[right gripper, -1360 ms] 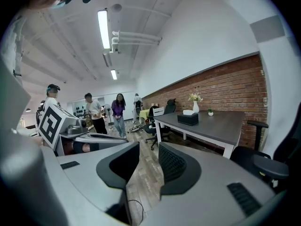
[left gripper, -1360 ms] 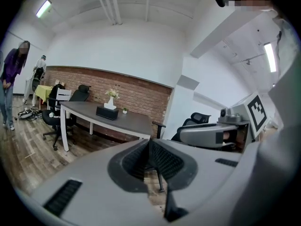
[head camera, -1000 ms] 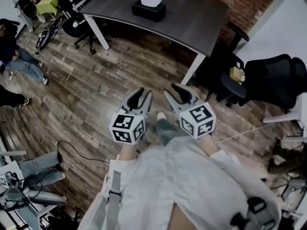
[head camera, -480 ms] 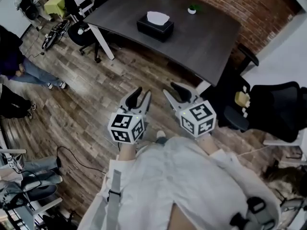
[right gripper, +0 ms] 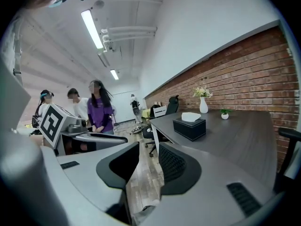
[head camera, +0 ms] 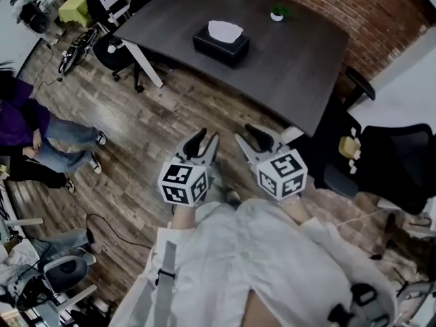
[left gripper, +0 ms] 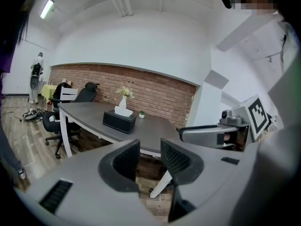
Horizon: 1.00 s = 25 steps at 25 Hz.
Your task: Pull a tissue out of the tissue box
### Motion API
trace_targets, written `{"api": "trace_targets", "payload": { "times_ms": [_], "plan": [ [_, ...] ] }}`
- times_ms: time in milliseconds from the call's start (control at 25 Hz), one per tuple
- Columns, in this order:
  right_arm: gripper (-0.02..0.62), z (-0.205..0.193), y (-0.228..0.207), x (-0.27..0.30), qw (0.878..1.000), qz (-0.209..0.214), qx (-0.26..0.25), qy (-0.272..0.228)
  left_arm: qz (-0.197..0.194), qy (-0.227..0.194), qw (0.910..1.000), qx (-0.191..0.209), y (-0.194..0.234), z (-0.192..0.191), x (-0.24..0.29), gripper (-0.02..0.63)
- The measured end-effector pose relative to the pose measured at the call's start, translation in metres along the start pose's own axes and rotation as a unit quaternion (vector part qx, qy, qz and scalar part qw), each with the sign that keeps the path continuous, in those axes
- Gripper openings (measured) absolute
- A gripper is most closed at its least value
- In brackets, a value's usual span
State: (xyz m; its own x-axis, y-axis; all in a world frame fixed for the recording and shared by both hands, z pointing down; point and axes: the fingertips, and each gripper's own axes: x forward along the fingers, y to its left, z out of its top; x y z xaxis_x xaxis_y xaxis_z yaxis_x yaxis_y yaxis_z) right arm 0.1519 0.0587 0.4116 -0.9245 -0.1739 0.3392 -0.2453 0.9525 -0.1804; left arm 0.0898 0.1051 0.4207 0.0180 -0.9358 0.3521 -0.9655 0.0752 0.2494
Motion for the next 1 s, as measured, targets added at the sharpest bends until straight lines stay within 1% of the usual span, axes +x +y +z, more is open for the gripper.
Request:
{"api": "trace_targets", "payload": {
  "times_ms": [160,320,480,640,760,880,1000],
  "plan": [
    [0.109,0.011,-0.014,0.029,1.000,-0.016,0.001,-0.006,-0.026,0.006,0.9996,0.007,0.024,0.013,0.028,0.118],
    [0.109,0.026,-0.037,0.069,0.999,-0.031,-0.001,-0.007,-0.061,0.003,0.9981,0.007,0.054,0.034,0.065,0.118],
    [0.109,0.047,-0.051,0.116,0.999,-0.036,0.009,-0.007,-0.075,0.005,0.9969,0.026,0.094,0.063,0.092,0.118],
    [0.109,0.066,-0.058,0.165,0.999,-0.044,0.009,-0.006,-0.090,0.004,0.9954,0.032,0.138,0.090,0.116,0.118],
    [0.109,0.080,-0.069,0.192,0.998,-0.059,0.015,-0.013,-0.103,0.005,0.9939,0.039,0.165,0.107,0.132,0.118],
    [0.109,0.085,-0.082,0.210,0.996,-0.089,0.024,-0.010,-0.114,0.015,0.9925,0.042,0.186,0.111,0.142,0.118],
    [0.109,0.089,-0.089,0.221,0.994,-0.104,0.034,-0.008,-0.122,0.026,0.9917,0.034,0.206,0.110,0.152,0.118]
  ]
}}
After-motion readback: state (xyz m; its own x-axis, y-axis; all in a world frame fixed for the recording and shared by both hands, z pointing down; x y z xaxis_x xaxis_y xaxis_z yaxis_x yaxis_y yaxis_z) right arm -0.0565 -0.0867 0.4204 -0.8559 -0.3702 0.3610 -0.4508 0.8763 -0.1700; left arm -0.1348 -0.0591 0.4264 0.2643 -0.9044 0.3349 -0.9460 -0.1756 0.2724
